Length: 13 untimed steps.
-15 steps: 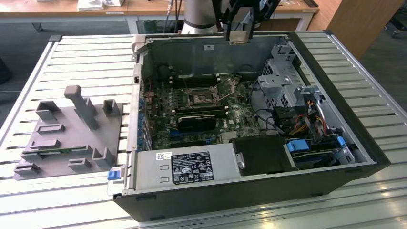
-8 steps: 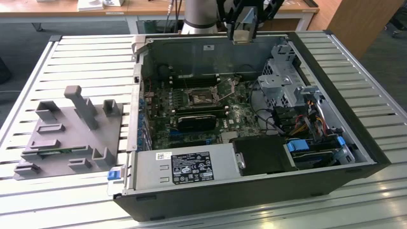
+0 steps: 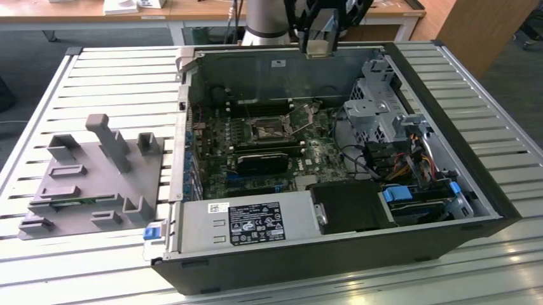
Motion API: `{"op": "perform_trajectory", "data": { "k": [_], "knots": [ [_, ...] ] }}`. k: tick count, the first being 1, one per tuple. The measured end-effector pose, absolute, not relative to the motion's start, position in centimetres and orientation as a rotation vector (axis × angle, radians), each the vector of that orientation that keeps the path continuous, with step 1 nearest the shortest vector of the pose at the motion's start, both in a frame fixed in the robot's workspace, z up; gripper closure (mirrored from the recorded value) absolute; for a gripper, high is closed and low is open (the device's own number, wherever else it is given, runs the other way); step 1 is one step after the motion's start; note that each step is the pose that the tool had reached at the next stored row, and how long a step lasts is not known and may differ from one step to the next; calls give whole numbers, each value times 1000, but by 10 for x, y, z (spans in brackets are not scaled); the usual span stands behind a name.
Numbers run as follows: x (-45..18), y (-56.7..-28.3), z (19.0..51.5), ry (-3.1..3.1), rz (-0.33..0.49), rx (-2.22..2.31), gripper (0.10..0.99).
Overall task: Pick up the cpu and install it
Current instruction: 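Pick up the cpu and move it towards the insertion slot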
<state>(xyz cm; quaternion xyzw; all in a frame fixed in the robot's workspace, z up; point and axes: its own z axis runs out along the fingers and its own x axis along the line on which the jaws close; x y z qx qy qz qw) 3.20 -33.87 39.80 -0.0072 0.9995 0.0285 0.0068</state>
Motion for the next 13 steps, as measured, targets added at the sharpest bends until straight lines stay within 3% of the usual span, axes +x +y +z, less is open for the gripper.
{"op": "perform_trajectory", "data": {
  "k": [13],
  "knots": [
    [-5, -344, 394, 3124, 109, -25, 549]
  ]
}}
